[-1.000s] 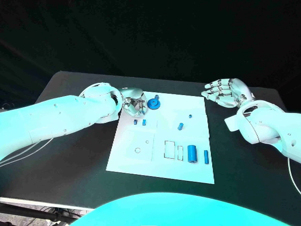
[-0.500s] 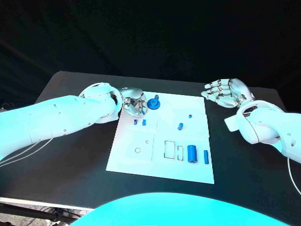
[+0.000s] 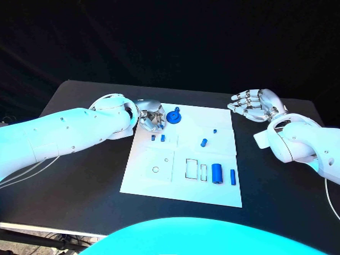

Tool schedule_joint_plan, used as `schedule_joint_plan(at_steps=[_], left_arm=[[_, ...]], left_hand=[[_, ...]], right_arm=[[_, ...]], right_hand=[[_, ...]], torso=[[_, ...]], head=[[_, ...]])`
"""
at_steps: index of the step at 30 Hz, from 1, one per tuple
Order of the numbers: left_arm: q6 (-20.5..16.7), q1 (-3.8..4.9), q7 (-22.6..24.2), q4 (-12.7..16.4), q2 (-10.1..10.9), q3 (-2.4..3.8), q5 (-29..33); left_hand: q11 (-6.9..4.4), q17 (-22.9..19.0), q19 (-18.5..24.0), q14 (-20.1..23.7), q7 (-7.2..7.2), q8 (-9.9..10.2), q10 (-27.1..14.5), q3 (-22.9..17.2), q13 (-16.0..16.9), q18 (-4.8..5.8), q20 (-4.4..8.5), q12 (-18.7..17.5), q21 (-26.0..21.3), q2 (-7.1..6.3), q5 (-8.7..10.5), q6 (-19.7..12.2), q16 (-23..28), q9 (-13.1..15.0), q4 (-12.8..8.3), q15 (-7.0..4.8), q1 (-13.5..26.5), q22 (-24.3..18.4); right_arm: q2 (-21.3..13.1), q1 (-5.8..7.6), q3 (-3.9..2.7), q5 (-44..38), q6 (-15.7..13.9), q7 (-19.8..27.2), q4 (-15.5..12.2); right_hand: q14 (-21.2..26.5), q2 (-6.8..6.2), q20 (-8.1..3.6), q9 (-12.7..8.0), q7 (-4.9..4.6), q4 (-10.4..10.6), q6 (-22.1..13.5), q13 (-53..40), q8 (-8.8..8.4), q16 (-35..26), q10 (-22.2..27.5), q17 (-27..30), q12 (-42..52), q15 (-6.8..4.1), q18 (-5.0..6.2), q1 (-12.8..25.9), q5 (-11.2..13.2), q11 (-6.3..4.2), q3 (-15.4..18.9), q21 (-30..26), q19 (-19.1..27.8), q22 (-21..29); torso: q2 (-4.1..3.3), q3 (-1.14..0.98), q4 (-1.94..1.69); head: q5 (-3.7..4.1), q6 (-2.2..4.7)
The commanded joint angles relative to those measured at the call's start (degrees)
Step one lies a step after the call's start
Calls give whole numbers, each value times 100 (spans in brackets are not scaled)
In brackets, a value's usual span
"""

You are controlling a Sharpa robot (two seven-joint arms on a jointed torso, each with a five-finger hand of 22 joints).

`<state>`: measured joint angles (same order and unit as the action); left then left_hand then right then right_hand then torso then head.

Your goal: Assemble the parts on the task board

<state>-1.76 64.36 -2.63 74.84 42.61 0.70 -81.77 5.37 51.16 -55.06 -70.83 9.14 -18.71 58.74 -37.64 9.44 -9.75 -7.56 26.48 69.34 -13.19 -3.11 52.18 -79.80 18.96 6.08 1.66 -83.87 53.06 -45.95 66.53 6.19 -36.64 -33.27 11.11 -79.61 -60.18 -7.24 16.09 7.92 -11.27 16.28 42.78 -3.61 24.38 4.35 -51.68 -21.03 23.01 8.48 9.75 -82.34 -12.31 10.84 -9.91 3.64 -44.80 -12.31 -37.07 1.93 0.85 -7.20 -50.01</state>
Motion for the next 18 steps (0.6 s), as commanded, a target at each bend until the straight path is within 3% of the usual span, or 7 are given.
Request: schedule_joint_plan(at_steps=[1,18], left_arm=[[54,-13,-93,-9,2,-5,-1],[-37,-14,-106,-2,18,-5,-12]], left_hand=[[33,-13,3,11,15,58,-65,23,-12,77,-26,-64,-24,-62,-33,-44,30,-15,52,33,62,3],[33,-67,9,28,12,161,-93,15,3,69,-47,-110,-54,-117,-41,-135,38,-42,88,41,107,-27]], right_arm=[[1,-6,-1,-18,62,70,2],[0,-20,-1,-15,62,63,7]], right_hand=[[-22,24,-5,-6,-315,-2,32,-1,-20,-18,-58,11,-23,23,85,-14,-18,1,-40,11,10,11],[-20,21,-4,-8,-317,-2,32,0,-24,-19,-57,16,-27,24,84,-12,-18,2,-40,11,10,16]], torso=[[1,2,6],[-1,-1,2]], head=[[-2,1],[-2,1]])
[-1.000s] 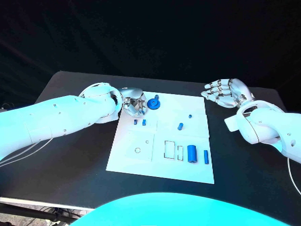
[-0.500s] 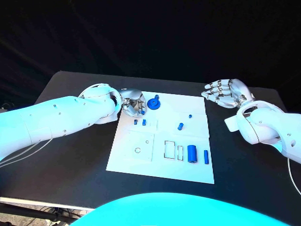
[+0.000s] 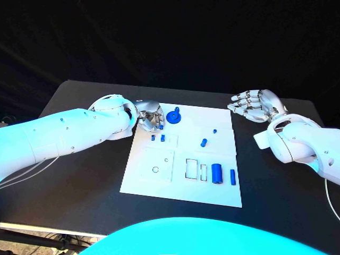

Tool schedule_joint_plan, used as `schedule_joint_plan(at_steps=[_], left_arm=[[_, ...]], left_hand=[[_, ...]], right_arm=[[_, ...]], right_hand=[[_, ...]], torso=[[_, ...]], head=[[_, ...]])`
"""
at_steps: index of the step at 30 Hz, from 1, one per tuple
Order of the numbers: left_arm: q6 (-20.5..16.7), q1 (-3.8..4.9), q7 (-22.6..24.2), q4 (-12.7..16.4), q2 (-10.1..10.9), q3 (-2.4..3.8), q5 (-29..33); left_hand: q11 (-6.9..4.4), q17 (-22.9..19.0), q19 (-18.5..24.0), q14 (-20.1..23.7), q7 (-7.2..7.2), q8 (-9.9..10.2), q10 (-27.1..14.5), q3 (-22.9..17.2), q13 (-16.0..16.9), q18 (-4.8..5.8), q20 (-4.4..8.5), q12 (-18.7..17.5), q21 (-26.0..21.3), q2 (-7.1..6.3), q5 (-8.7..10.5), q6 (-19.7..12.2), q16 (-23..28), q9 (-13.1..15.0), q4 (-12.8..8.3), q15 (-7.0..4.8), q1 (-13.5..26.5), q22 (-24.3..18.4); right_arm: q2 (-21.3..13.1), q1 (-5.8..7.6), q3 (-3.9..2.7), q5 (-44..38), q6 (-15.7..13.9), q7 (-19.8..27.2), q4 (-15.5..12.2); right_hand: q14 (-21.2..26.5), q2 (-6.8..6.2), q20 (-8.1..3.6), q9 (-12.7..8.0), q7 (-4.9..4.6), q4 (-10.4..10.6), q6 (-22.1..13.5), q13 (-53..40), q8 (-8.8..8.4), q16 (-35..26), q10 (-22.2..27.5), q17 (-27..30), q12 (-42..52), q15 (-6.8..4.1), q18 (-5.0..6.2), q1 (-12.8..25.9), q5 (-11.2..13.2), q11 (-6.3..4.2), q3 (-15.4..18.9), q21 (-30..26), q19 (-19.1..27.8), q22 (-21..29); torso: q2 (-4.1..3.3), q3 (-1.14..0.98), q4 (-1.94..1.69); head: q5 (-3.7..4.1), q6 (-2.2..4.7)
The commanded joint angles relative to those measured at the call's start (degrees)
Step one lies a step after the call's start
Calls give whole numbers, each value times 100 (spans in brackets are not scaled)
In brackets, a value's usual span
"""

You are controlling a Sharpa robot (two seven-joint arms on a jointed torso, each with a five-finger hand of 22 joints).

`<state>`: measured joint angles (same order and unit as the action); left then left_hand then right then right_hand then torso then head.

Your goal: Assemble the parts on the task board

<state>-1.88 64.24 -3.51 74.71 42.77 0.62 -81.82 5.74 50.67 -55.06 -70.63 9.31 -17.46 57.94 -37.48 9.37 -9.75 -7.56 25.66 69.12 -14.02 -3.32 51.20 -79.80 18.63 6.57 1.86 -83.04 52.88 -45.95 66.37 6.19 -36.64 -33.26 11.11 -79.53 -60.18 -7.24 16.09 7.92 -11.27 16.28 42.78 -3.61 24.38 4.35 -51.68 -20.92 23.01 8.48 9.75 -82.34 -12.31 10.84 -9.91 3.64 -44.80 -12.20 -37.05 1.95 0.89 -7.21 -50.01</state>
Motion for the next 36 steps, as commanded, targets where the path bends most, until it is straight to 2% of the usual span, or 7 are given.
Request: schedule_joint_plan(at_steps=[1,14,17,20,23,25,36], left_arm=[[-25,-1,-22,12,6,3,-7],[-311,1,30,-55,197,41,398],[-587,7,202,-102,302,93,1100],[-875,21,484,-121,428,125,2031],[-1048,30,803,-102,538,139,2892],[-1082,34,1174,-27,647,147,3759],[-556,30,2432,540,1009,152,6691]], left_hand=[[-6,-20,10,8,-5,54,-12,-4,13,68,-48,-30,-36,-41,-20,-57,38,-15,42,20,28,-13],[15,-393,176,218,-56,358,-112,-75,63,22,-49,-128,-198,-98,-29,-406,156,-153,61,29,-2,-233],[58,-725,375,419,4,355,-202,-129,42,-23,-70,-201,-342,-104,-28,-349,287,-166,70,61,-12,-442],[142,-1877,707,1160,107,317,-359,-171,-4,-79,-128,-303,-654,-127,-21,-209,855,-175,75,126,-10,-763],[176,-1995,766,1274,157,301,-372,-166,-10,-80,-153,-294,-769,-109,-20,-150,1034,-184,70,153,-9,-828],[186,-2030,775,1293,179,300,-362,-167,-7,-81,-161,-279,-803,-68,-21,-136,1083,-190,72,160,-13,-849],[242,-2212,880,1524,214,352,-549,187,-21,-78,-231,-281,-1162,-8,-35,-218,1369,-235,130,231,132,-1065]], right_arm=[[0,-5,-2,-15,63,63,-2],[4,-10,-2,-478,591,-237,10],[12,-10,-3,-945,1006,-436,-1],[29,-5,-4,-1572,1371,-624,-24],[60,-2,-4,-2240,1515,-747,-37],[106,1,-5,-2919,1604,-912,-43],[341,36,-11,-4809,1808,-1775,-90]], right_hand=[[-20,21,-4,-8,-317,-2,32,-1,-24,-19,-57,5,-27,24,84,-12,-18,2,-40,11,10,5],[-242,-134,-94,-28,-239,-277,142,2,-105,111,-9,95,-200,-59,94,-414,-23,-46,-259,177,-400,84],[-655,-221,-270,-37,-146,-350,317,2,-161,331,-148,33,-277,-216,91,-549,-26,-145,-516,390,-885,45],[-946,-318,-399,-46,-92,-393,485,7,-219,482,-332,-47,-383,-323,81,-606,-24,-215,-791,529,-1165,11],[-1373,-414,-569,-51,-33,-519,639,5,-267,731,-560,-212,-486,-479,78,-655,-13,-298,-940,786,-1535,-118],[-1911,-450,-816,-74,91,-715,848,-24,-385,1290,-1153,-602,-554,-683,52,-551,-4,-468,-963,1315,-1937,-475],[-2140,-566,-1032,-84,145,-978,1177,-26,-769,3586,-1348,-1918,-1296,-758,43,-95,-4,-507,-1183,2786,-1930,-1792]], torso=[[-5,-2,-2],[4,5,0],[10,2,3],[10,-6,9],[1,-7,10],[-9,-10,15],[-14,0,-3]], head=[[1,1],[56,1],[127,1],[223,31],[282,61],[314,97],[520,231]])
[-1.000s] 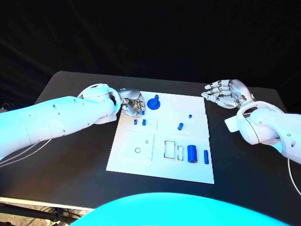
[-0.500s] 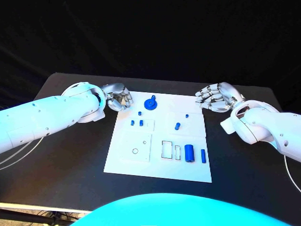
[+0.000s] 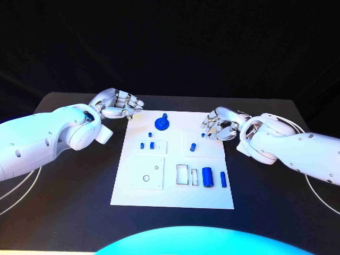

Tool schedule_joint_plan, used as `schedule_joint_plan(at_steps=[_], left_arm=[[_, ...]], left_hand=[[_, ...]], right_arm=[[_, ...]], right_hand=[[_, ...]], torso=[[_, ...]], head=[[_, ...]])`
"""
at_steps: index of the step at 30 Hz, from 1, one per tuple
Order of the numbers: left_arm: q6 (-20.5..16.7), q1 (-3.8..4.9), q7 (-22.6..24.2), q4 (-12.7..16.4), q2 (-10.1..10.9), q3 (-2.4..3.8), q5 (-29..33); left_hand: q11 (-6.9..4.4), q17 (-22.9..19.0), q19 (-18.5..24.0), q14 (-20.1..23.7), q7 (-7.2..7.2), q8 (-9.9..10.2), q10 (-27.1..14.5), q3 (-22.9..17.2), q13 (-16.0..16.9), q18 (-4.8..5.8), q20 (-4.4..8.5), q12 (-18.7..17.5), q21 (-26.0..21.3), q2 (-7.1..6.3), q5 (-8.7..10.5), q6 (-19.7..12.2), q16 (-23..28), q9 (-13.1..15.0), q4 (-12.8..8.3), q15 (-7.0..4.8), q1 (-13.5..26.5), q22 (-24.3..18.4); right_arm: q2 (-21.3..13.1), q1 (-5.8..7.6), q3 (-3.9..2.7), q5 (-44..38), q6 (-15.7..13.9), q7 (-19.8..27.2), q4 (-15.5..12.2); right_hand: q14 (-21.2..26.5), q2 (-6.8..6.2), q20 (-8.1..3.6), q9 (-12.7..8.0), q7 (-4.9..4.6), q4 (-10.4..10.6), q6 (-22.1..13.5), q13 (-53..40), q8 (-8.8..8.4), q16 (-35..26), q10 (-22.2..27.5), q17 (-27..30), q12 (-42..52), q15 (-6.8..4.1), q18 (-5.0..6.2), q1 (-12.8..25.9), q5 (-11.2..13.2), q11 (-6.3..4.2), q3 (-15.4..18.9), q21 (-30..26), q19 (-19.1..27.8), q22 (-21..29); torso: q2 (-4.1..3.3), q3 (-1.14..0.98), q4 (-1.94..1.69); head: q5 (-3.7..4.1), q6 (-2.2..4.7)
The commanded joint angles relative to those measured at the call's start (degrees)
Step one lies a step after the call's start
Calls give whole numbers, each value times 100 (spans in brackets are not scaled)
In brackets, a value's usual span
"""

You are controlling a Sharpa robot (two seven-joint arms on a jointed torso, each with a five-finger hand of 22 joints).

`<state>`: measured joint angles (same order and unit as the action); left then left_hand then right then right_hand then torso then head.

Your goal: Assemble the parts on the task board

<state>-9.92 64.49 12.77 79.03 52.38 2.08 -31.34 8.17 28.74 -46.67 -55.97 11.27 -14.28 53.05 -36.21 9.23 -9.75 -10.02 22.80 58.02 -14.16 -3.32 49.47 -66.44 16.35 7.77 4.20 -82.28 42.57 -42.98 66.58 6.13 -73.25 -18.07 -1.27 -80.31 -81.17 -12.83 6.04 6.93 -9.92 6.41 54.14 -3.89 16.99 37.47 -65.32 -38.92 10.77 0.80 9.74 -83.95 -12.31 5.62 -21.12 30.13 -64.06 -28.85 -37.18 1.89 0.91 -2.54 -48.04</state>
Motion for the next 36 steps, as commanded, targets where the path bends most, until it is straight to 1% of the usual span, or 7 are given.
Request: schedule_joint_plan(at_steps=[1,5,9,20,24,26,36], left_arm=[[277,3,862,151,73,6,1774],[345,1,998,287,147,5,2073],[408,-1,1060,398,200,5,2218],[461,-4,1112,583,281,4,2338],[464,-4,1110,612,292,4,2343],[461,-5,1099,616,295,4,2323],[442,-6,1075,617,292,2,2209]], left_hand=[[0,-26,40,64,19,37,-69,86,-8,-79,12,5,-74,9,-36,-53,43,-10,15,0,66,-49],[2,-36,35,72,18,38,-81,127,-9,-80,7,7,-108,17,-36,-57,57,-12,26,3,81,-73],[4,-46,27,78,20,38,-91,174,-10,-80,3,9,-143,18,-33,-61,70,-14,40,7,102,-97],[6,-58,14,88,19,40,-108,236,-12,-80,-3,11,-192,25,-33,-72,87,-17,57,10,124,-131],[6,-61,10,90,20,40,-111,249,-12,-80,-4,13,-203,29,-32,-73,90,-18,61,11,127,-139],[6,-61,10,90,20,40,-111,249,-12,-80,-4,13,-203,29,-32,-73,90,-18,61,11,127,-139],[8,-69,-6,92,27,37,-117,273,-12,-82,-5,17,-232,56,-32,-72,98,-19,57,11,109,-161]], right_arm=[[66,22,-5,-1246,300,-594,-14],[145,47,-6,-1511,360,-769,-18],[203,64,-6,-1679,392,-887,-16],[304,86,-6,-1921,621,-1064,12],[342,83,-4,-1937,750,-1071,35],[359,77,-3,-1940,788,-1079,47],[485,28,3,-1917,864,-1062,194]], right_hand=[[-56,-26,-26,27,7,11,52,1,-51,518,25,-207,-120,18,49,105,-4,15,-101,244,-18,-231],[-204,-74,-16,53,17,19,59,5,-84,1482,86,-919,-209,24,53,173,-2,29,-163,429,-76,-408],[-270,-96,-7,72,14,33,62,2,-97,1969,123,-1291,-247,32,56,217,0,38,-188,520,-108,-500],[-399,-98,-3,123,29,54,88,-16,-100,2841,121,-2002,-249,23,64,255,-1,26,-257,709,-208,-690],[-461,-80,-18,166,57,63,163,-32,-62,3147,19,-2258,-206,6,17,258,-1,-2,-321,1046,-365,-1039],[-513,-48,-45,232,122,73,278,-62,10,3378,-156,-2466,-128,-31,-27,263,2,-62,-375,1341,-496,-1346],[-519,25,-65,294,137,100,326,-56,41,3515,-200,-2564,-142,-45,-55,275,-5,-78,-478,1507,-553,-1532]], torso=[[-6,9,-7],[-8,9,-13],[-6,10,-11],[5,3,-1],[8,3,5],[10,3,2],[6,4,-15]], head=[[65,41],[102,57],[128,70],[163,45],[171,35],[176,31],[179,49]])
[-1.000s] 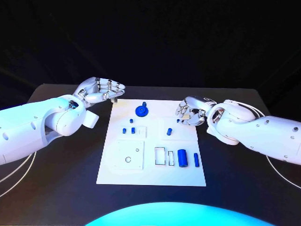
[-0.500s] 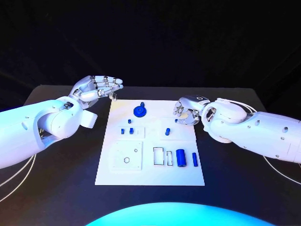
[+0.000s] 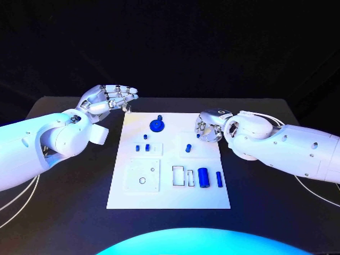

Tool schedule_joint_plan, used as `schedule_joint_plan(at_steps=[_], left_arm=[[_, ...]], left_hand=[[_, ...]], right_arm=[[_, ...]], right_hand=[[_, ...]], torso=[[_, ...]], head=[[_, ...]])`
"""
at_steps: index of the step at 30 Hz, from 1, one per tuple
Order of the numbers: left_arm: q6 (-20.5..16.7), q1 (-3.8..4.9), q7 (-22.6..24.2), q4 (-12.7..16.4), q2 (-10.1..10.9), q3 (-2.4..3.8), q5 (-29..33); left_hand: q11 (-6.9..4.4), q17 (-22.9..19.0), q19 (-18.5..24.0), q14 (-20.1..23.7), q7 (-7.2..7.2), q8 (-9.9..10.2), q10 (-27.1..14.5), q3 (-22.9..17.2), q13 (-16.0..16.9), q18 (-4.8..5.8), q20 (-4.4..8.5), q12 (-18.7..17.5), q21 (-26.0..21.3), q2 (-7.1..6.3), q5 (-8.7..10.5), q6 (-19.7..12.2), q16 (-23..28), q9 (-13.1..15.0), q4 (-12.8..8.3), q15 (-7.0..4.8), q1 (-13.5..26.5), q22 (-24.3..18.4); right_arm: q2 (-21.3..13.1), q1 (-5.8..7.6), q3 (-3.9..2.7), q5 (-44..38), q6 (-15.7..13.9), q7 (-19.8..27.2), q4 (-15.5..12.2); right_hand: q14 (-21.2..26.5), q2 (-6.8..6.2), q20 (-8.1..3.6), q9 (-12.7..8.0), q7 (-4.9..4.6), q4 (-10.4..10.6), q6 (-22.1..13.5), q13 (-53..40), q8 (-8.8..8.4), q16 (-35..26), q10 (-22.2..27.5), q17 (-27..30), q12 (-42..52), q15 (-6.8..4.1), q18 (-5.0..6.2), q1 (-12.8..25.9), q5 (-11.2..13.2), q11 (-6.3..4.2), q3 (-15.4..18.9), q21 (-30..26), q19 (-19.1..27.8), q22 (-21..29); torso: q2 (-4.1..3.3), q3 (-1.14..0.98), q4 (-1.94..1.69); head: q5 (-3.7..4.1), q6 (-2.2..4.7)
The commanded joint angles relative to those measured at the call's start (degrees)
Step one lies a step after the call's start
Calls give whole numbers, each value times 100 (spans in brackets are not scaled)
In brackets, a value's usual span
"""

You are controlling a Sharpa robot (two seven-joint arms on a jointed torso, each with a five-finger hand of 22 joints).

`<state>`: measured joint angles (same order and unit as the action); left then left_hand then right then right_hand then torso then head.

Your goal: Assemble the parts on the task board

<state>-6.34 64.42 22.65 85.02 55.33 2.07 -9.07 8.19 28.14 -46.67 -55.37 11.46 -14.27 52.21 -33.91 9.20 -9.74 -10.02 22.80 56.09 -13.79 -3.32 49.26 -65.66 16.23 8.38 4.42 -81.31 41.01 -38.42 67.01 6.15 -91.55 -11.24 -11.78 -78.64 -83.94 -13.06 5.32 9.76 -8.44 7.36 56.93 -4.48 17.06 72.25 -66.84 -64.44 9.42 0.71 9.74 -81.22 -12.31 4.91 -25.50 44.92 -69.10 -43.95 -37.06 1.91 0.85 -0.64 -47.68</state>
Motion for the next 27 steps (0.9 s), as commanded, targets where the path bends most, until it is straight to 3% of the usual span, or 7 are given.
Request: schedule_joint_plan(at_steps=[1,2,3,15,20,27], left_arm=[[83,1,84,15,-5,4,-21],[82,1,82,13,-7,4,-23],[82,1,80,12,-9,4,-24],[86,2,29,60,4,4,-31],[83,2,16,58,4,4,-36],[85,2,-1,54,5,4,-43]], left_hand=[[6,-9,-6,31,8,37,-33,42,-8,-82,-5,17,-39,18,-32,-52,20,-7,-4,-11,12,-5],[7,-11,-9,31,9,39,-35,46,-8,-82,-5,18,-44,20,-33,-57,21,-9,-8,-11,5,-9],[7,-11,-9,31,9,39,-35,46,-8,-82,-5,18,-44,20,-33,-57,21,-9,-8,-11,5,-9],[12,-15,-28,27,15,52,-52,64,-11,-83,-4,14,-60,32,-33,-82,23,-16,-16,-10,-12,-22],[13,-16,-32,26,16,53,-56,66,-12,-83,-4,14,-62,35,-34,-85,23,-17,-17,-9,-15,-25],[13,-16,-37,25,17,54,-58,68,-12,-83,-4,14,-64,40,-34,-87,22,-17,-19,-9,-20,-27]], right_arm=[[44,-22,2,-79,183,-1,37],[58,-28,3,-72,183,8,49],[70,-34,3,-65,182,16,60],[176,-109,11,22,187,92,165],[174,-129,13,-38,204,29,150],[159,-148,14,-217,207,-130,120]], right_hand=[[-241,60,6,17,-10,13,49,4,35,46,-51,-15,-9,-36,-58,9,-6,-8,-55,46,-54,-42],[-241,71,5,23,-8,19,50,5,36,58,-53,-23,-13,-37,-59,12,-8,-9,-71,55,-55,-53],[-234,81,0,39,-2,27,45,12,33,77,-53,-24,-28,-48,-62,10,-243,4,-143,82,-56,-87],[-245,146,-18,154,20,21,123,3,101,259,-165,-160,-25,-65,-103,23,-274,-40,-367,381,-149,-420],[-255,287,-96,352,97,-240,335,-90,303,402,-487,-264,73,-165,-170,-169,-282,-148,-601,861,-317,-921],[-233,294,-153,563,113,-529,338,-200,399,467,-648,-244,30,-204,-199,-127,-286,-178,-956,1176,-268,-1281]], torso=[[-5,-1,-4],[-5,-3,-7],[-5,-6,-6],[-6,1,1],[1,4,-2],[3,4,9]], head=[[-12,10],[-12,8],[-18,4],[-37,-47],[-33,-66],[-32,-70]])
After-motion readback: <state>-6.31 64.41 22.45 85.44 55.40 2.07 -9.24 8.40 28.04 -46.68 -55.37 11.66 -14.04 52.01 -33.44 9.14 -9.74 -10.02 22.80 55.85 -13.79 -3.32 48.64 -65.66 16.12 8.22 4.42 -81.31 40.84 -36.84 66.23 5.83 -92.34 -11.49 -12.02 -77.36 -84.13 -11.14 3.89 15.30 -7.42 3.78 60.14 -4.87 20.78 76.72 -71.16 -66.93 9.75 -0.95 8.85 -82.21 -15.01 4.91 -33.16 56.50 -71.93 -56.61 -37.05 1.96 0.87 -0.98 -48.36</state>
